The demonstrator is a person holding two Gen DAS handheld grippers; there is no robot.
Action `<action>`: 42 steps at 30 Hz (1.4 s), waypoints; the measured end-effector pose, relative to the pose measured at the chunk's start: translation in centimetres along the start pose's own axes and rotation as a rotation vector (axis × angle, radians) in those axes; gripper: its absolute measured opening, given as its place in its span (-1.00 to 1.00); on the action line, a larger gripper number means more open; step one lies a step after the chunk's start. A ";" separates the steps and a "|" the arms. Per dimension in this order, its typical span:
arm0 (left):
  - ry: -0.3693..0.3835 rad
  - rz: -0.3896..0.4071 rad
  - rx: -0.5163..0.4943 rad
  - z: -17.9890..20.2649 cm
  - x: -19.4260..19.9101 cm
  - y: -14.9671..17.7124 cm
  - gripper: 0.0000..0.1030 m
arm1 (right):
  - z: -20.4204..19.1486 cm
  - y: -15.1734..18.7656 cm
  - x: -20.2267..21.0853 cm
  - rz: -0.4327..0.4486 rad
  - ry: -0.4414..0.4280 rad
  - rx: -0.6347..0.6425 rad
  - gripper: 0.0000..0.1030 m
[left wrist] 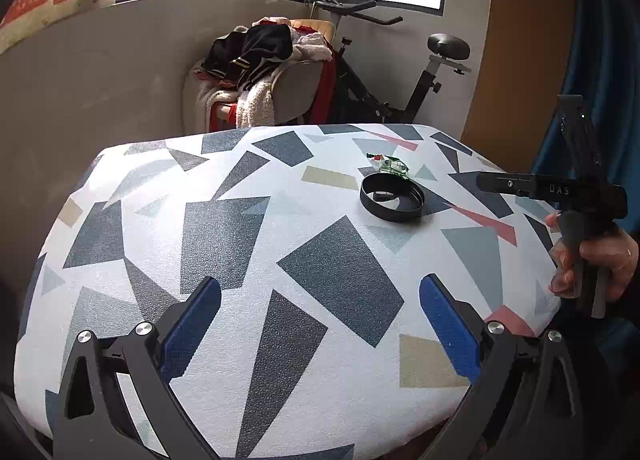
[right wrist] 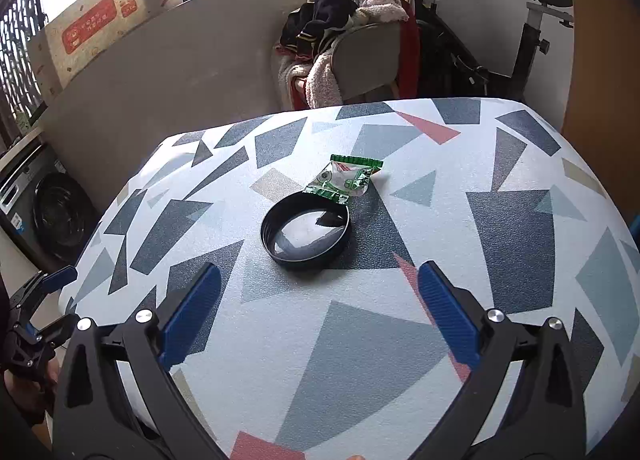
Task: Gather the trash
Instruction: 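Move both open grippers back over the table toward the black lid, then grasp the green-and-clear snack wrapper with the right gripper, then grasp the black round lid with the left gripper while the right gripper holds the wrapper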
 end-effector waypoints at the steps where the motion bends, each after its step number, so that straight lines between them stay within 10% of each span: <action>1: 0.005 0.002 0.003 0.0 -0.3 -0.4 0.89 | 0.4 -1.0 -1.0 0.005 0.000 -0.004 0.88; 14: 0.001 0.003 -0.001 -1.1 -3.2 -2.3 0.89 | 4.3 -6.8 -16.0 -0.163 0.098 -0.139 0.81; 16: 0.006 -0.005 -0.012 -1.1 -3.7 -2.4 0.89 | 4.6 -6.4 -17.3 -0.231 0.106 -0.151 0.27; 18: 0.018 -0.023 -0.019 -0.8 -4.3 -2.4 0.89 | 4.4 -6.3 -17.0 -0.215 0.085 -0.141 -0.24; 23: 0.111 -0.065 -0.048 1.4 -6.0 -2.5 0.89 | 4.4 -5.2 -13.4 -0.110 0.038 -0.096 -0.27; 42: 0.073 -0.229 -0.273 11.8 -19.2 -4.5 0.89 | 7.7 0.7 -4.0 0.079 0.079 -0.122 -0.27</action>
Point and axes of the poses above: each gripper's, at about its wrist camera, not at the fingertips, and x roughly against the way its jaws point, z to its right, y to its underside, the point moved 3 cm from there along -x, roughly the way its jaws point, and after that the axes turned 12 degrees about x, right-handed, at the moved point
